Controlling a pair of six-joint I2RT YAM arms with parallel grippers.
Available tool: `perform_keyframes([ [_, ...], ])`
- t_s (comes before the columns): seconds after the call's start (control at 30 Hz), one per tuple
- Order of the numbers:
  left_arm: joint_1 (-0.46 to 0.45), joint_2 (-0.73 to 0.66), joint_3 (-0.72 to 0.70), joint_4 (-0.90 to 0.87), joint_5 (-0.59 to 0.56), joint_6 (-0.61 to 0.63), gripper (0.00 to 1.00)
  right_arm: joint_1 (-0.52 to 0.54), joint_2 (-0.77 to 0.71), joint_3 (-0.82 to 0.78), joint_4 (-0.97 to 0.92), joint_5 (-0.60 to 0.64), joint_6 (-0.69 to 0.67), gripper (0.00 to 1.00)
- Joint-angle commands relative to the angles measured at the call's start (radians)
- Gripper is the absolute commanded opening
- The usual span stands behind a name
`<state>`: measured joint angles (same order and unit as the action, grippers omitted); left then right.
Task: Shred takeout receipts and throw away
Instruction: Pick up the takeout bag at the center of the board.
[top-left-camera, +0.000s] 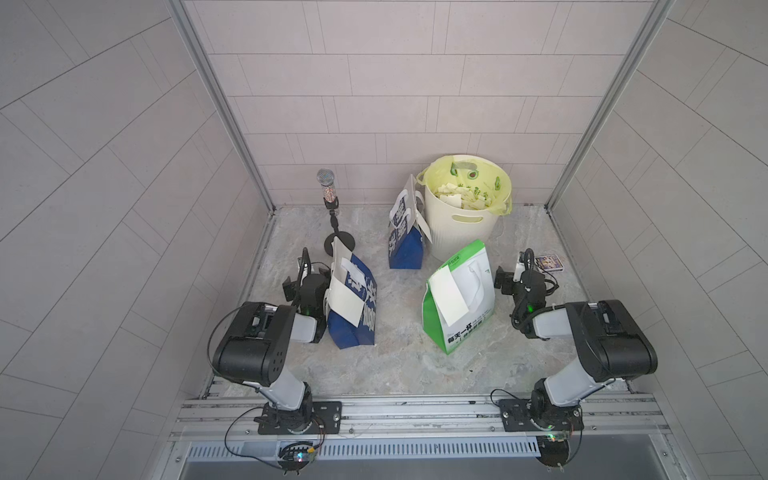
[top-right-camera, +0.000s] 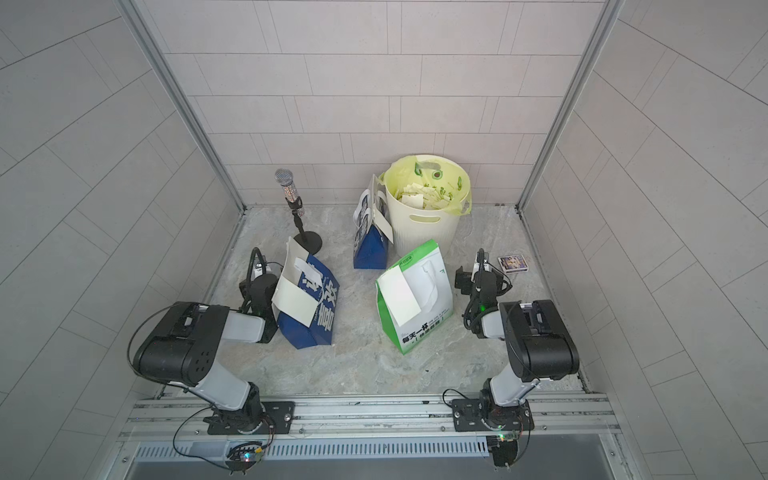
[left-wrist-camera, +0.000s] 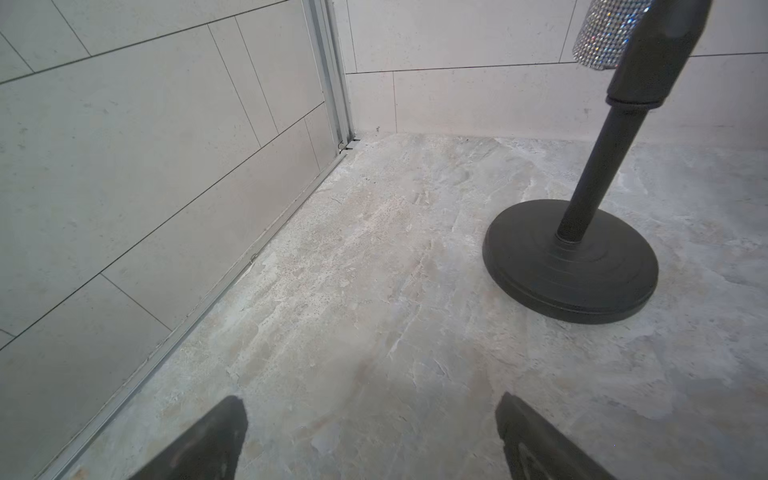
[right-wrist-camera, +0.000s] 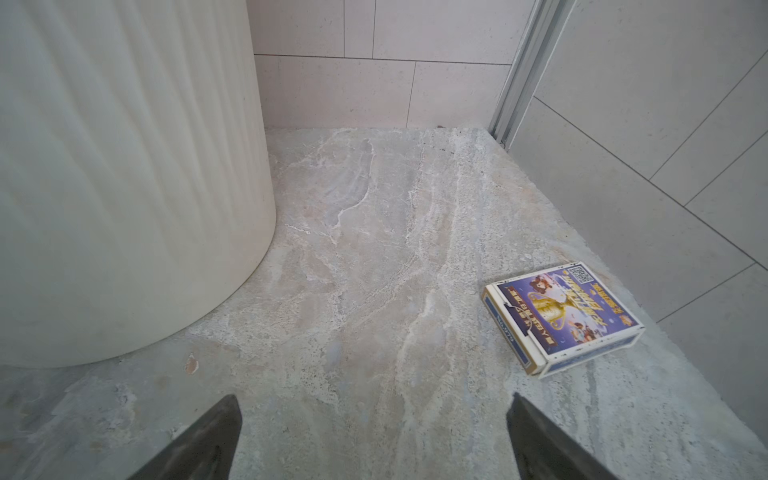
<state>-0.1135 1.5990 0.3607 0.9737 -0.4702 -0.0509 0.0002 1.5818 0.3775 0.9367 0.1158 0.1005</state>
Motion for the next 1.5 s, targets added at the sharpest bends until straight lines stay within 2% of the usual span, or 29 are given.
perform_keyframes([
  [0.0,0.005,-0.006,0.017,0.002,-0.001,0.016,1.00,0.006,-0.014,-0.008,0.010,0.000,-0.016,1.00],
  [0.8,0.007,-0.016,0.029,-0.041,0.004,0.008,1.00,0.005,-0.017,-0.010,0.005,-0.001,-0.013,1.00],
  [0.9,0.006,-0.080,0.029,-0.083,0.033,0.026,0.99,-0.001,-0.089,-0.040,-0.005,0.069,0.026,0.99],
  [1.03,0.005,-0.230,0.016,-0.189,0.060,0.047,0.99,0.009,-0.250,-0.058,-0.138,0.066,0.024,0.99],
  [1.2,0.005,-0.436,0.020,-0.413,0.044,0.044,0.99,0.017,-0.467,-0.073,-0.372,0.126,0.130,0.99],
  [1.37,0.005,-0.681,0.137,-0.831,-0.026,-0.022,0.99,0.016,-0.708,-0.027,-0.732,0.118,0.254,0.99],
  [1.47,0.004,-0.782,0.259,-1.056,0.019,-0.075,0.98,0.016,-0.831,-0.006,-0.890,0.100,0.301,0.99],
])
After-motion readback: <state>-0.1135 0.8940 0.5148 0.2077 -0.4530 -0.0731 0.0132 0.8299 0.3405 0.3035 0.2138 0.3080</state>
